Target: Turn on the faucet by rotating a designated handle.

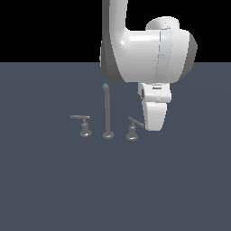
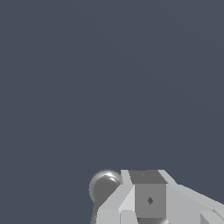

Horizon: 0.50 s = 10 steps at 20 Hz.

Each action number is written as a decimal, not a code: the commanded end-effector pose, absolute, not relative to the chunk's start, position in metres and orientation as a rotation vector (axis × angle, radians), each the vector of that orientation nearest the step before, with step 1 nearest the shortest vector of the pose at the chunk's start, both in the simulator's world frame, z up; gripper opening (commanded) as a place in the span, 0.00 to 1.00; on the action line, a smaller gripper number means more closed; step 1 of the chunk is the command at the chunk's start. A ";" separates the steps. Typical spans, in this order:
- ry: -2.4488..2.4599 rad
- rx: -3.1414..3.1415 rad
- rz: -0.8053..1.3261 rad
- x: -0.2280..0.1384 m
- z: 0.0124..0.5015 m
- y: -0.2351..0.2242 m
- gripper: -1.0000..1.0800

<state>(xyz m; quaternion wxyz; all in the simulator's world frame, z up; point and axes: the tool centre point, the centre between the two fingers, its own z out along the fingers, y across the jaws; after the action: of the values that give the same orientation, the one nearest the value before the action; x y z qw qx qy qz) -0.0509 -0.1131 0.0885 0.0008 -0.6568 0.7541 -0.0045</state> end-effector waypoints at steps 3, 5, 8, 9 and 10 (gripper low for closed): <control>2.352 -2.082 -0.005 -0.060 0.089 -0.088 0.00; 2.349 -2.086 -0.003 -0.065 0.089 -0.079 0.00; 2.345 -2.090 -0.001 -0.069 0.089 -0.069 0.00; 2.387 -2.045 -0.012 -0.068 0.088 -0.094 0.00; 2.383 -2.050 -0.011 -0.066 0.089 -0.087 0.00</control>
<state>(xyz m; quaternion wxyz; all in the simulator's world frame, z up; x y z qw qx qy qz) -0.0678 -0.0936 0.0885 -0.0011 -0.6498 0.7601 -0.0040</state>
